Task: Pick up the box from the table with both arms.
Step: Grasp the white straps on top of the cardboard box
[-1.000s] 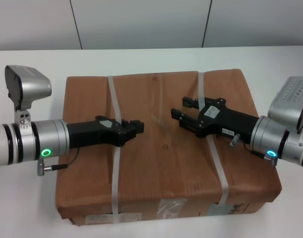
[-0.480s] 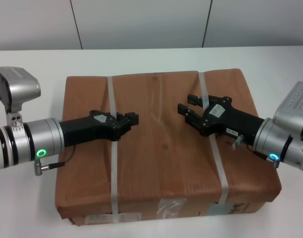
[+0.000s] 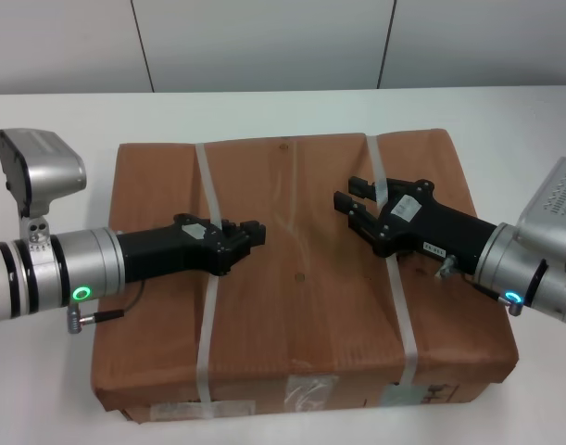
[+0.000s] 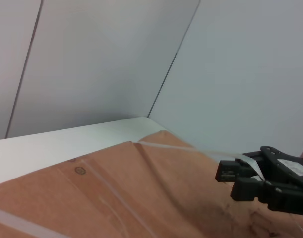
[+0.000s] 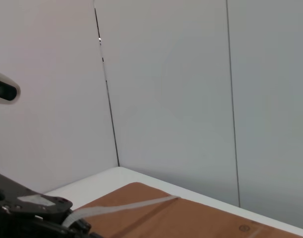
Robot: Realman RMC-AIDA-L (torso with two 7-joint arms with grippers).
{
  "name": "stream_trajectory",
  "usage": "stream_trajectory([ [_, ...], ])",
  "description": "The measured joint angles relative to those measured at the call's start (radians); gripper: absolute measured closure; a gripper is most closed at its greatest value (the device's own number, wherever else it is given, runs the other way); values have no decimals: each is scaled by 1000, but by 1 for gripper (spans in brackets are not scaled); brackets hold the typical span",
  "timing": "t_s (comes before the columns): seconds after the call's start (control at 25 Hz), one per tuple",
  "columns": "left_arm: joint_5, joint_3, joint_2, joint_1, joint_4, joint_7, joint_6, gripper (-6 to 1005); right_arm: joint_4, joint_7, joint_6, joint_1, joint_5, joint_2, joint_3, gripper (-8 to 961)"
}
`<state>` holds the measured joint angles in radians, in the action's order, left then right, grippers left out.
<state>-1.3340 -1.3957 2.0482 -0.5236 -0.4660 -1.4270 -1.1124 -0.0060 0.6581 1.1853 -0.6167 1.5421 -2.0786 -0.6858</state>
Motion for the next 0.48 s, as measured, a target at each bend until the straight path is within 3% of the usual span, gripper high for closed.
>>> stream_trajectory([
  [0.2,1,-8,0,0,0,0,-1,918,0,39,11,2,2,0,-3,641],
  [0.48,4,-25,0,2,-3,11,-10,918,-24,283,11,-4,61,0,-37,699],
])
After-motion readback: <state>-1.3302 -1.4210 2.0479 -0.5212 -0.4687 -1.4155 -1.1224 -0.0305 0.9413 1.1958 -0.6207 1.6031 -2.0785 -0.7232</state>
